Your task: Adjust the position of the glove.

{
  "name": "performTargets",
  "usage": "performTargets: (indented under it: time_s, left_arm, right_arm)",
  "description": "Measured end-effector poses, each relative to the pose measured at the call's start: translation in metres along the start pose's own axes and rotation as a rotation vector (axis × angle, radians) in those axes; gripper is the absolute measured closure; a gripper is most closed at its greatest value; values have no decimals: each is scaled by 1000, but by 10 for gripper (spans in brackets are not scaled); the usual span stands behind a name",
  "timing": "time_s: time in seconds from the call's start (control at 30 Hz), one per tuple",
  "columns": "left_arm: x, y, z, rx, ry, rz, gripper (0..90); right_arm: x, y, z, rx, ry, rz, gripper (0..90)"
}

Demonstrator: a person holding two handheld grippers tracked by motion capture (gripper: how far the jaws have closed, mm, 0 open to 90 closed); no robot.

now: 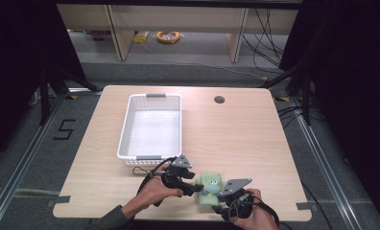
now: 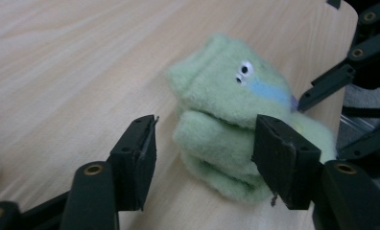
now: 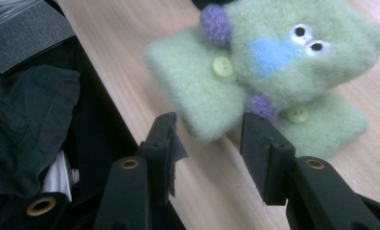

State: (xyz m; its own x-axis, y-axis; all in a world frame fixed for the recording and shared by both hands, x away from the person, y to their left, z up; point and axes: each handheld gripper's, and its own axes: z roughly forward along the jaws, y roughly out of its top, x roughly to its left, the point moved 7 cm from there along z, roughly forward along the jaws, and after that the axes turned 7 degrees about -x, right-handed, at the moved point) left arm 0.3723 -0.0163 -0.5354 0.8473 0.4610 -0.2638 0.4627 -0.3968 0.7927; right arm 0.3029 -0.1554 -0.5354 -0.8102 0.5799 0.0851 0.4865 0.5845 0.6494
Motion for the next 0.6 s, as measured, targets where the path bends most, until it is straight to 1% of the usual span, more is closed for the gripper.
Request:
performTargets:
  time_s: [0.03, 0.07, 0.1, 0.13, 0.17, 0.2, 0.23, 0.27, 0.3, 0.33, 0.37, 0.4, 0.43, 0.47, 0.5, 0.53, 0.57, 0.6]
  left_arm:
    - [0, 0, 1, 2, -10, 8, 440]
    - [0, -1, 1, 5, -11, 9, 453]
    - [-1, -1, 2, -1, -15, 5, 479]
    - [-1, -1, 3, -2, -18, 14, 505]
    - [-2, -2, 3, 0, -26, 15, 518]
    - [-2, -3, 4, 0, -25, 23, 551]
    - [-3, -4, 4, -1, -30, 26, 601]
    - [-3, -4, 4, 1, -31, 29, 601]
    - [-3, -5, 4, 2, -32, 43, 634]
    - [-3, -5, 4, -2, -25, 44, 709]
    - [-4, -5, 4, -7, -25, 41, 709]
    - [-4, -5, 4, -12, -20, 46, 754]
    - [-3, -5, 3, -12, -16, 58, 791]
    - [-5, -4, 1, -31, -8, 51, 833]
    - [-5, -4, 1, -31, -8, 51, 845]
    - [-6, -3, -1, -36, -8, 58, 845]
    - [-8, -1, -4, -46, -6, 53, 854]
    - [-10, 1, -7, -62, -15, 48, 859]
  right_arm:
    - [0, -1, 1, 6, 2, 9, 591]
    - [-2, 0, 3, -10, -6, -1, 595]
    - [-1, -1, 4, -1, 6, 8, 613]
    - [-3, -2, 5, 3, -12, 5, 631]
    - [-1, -2, 5, 12, -7, 19, 646]
    - [2, -4, 3, 37, -6, 61, 680]
    - [-1, -3, 4, 30, -16, 40, 749]
    - [-1, -3, 4, 30, -16, 40, 749]
    - [0, -4, 4, 34, -7, 42, 783]
    - [-1, -4, 7, 10, 10, -3, 839]
    - [-1, -4, 7, 10, 10, -3, 839]
    - [3, -6, 5, 46, 14, 21, 852]
    - [1, -5, 6, 32, -4, -3, 860]
    - [-2, -3, 6, 10, -4, -64, 869]
    - [0, -2, 4, 8, -13, -35, 871]
    - [0, -2, 4, 8, -13, -35, 871]
    - [-1, -1, 1, 7, -10, -51, 873]
    - [-2, 1, 0, -10, -3, -77, 874]
